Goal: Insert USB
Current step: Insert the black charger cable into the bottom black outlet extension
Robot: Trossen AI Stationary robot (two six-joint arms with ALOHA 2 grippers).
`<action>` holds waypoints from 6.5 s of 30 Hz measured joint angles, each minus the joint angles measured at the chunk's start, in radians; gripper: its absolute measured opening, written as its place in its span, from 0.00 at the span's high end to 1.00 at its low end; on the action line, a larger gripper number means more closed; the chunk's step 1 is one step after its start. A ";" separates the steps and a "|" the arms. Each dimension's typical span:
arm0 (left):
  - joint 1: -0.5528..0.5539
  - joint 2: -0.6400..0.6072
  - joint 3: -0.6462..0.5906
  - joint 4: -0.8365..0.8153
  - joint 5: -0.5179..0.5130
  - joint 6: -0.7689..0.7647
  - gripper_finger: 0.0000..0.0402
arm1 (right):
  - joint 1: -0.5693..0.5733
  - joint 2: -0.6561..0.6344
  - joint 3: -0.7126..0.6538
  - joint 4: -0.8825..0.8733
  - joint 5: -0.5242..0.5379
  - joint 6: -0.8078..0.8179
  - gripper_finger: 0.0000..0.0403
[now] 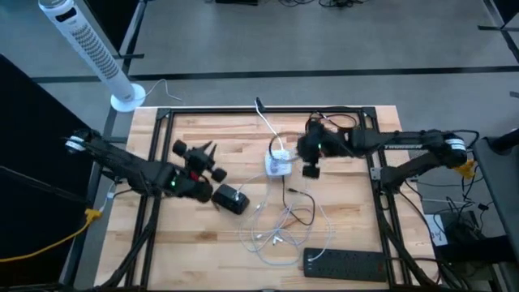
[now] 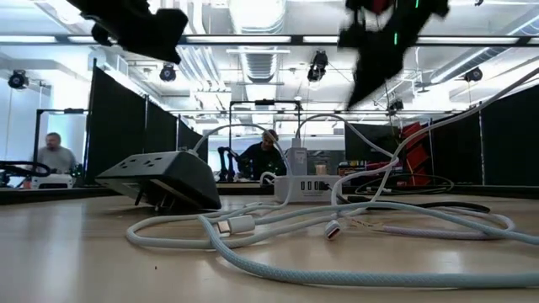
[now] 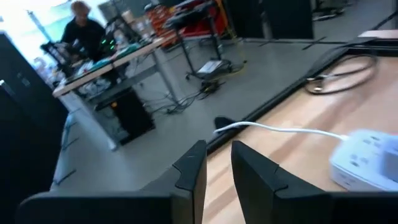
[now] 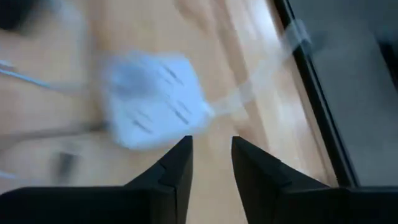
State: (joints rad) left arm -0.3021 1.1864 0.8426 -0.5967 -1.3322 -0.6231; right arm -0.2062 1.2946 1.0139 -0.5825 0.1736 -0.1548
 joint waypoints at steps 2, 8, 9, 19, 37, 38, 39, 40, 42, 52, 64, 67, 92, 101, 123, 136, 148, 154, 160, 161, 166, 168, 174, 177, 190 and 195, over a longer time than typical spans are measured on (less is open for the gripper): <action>0.044 -0.005 0.002 0.003 0.013 0.002 0.84 | -0.103 0.014 -0.069 0.027 0.000 -0.004 0.74; 0.151 0.002 0.000 0.012 0.036 0.013 0.84 | -0.354 0.109 -0.182 0.118 -0.034 -0.062 0.59; 0.166 0.003 0.000 0.013 0.036 0.013 0.84 | -0.391 0.132 -0.185 0.126 -0.041 -0.074 0.56; 0.318 0.023 0.000 0.101 0.202 0.068 0.84 | -0.643 0.417 -0.093 0.141 -0.079 -0.194 0.40; 0.335 0.076 -0.002 0.218 0.225 0.271 0.84 | -0.292 0.363 -0.042 -0.148 -0.157 -0.028 0.95; 0.335 0.076 -0.002 0.217 0.225 0.271 0.84 | -0.239 0.343 -0.047 -0.154 -0.173 0.012 0.96; 0.335 0.076 -0.002 0.216 0.225 0.271 0.84 | -0.186 0.326 -0.055 -0.159 -0.189 0.056 0.97; 0.335 0.076 -0.002 0.215 0.226 0.271 0.84 | -0.126 0.312 -0.066 -0.159 -0.215 0.103 0.98; 0.335 0.076 -0.002 0.215 0.241 0.271 0.84 | -0.006 0.287 -0.083 -0.164 -0.254 0.185 0.99; 0.335 0.075 -0.002 0.216 0.281 0.275 0.84 | 0.335 0.230 -0.076 -0.222 -0.146 0.372 0.72; 0.334 0.075 -0.002 0.221 0.289 0.274 0.84 | 0.169 0.218 -0.115 -0.132 0.014 0.021 0.49; 0.334 0.074 -0.002 0.220 0.289 0.275 0.83 | 0.083 0.219 -0.165 -0.048 0.010 -0.020 0.52; 0.335 0.074 -0.002 0.328 0.375 0.332 0.83 | 0.203 0.163 -0.164 -0.158 0.166 0.103 0.97; 0.280 0.175 -0.039 1.147 1.119 0.808 0.84 | 0.514 -0.085 -0.117 -0.109 0.428 0.242 0.97; 0.317 0.661 0.338 1.036 1.349 1.071 0.52 | 0.486 -0.099 -0.152 0.146 0.359 0.004 0.97; 0.315 0.686 0.451 0.788 1.341 1.057 0.85 | 0.483 -0.101 -0.153 0.097 0.362 0.040 0.97; 0.304 0.681 0.453 0.785 1.361 1.060 0.85 | 0.484 -0.101 -0.153 0.077 0.363 0.063 0.97; 0.302 0.678 0.453 0.788 1.369 1.060 0.78 | 0.483 -0.101 -0.155 0.043 0.368 0.084 0.97; 0.302 0.677 0.453 0.790 1.371 1.063 0.79 | 0.483 -0.101 -0.155 0.035 0.369 0.102 0.97; 0.302 0.678 0.453 0.791 1.371 1.063 0.81 | 0.483 -0.101 -0.155 0.035 0.369 0.102 0.97; 0.303 0.677 0.453 0.792 1.366 1.078 0.93 | 0.483 -0.101 -0.158 0.036 0.368 0.110 0.97; 0.303 0.677 0.453 0.793 1.364 1.086 0.97 | 0.483 -0.101 -0.158 0.036 0.367 0.113 0.97; 0.302 0.677 0.453 0.790 1.322 1.087 0.99 | 0.483 -0.101 -0.159 0.036 0.371 0.122 0.97; 0.301 0.677 0.453 0.781 1.320 1.087 0.99 | 0.484 -0.101 -0.160 0.036 0.369 0.139 0.97; 0.300 0.676 0.453 0.780 1.340 1.090 0.99 | 0.688 -0.125 -0.218 -0.033 0.641 0.139 0.57; 0.298 0.676 0.453 0.794 1.377 1.090 0.99 | 0.829 -0.152 -0.317 -0.032 0.858 0.275 0.63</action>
State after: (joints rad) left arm -0.0036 1.8626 1.2957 0.1970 0.0444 0.4667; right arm 0.6230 1.1423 0.6971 -0.6146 1.0320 0.1198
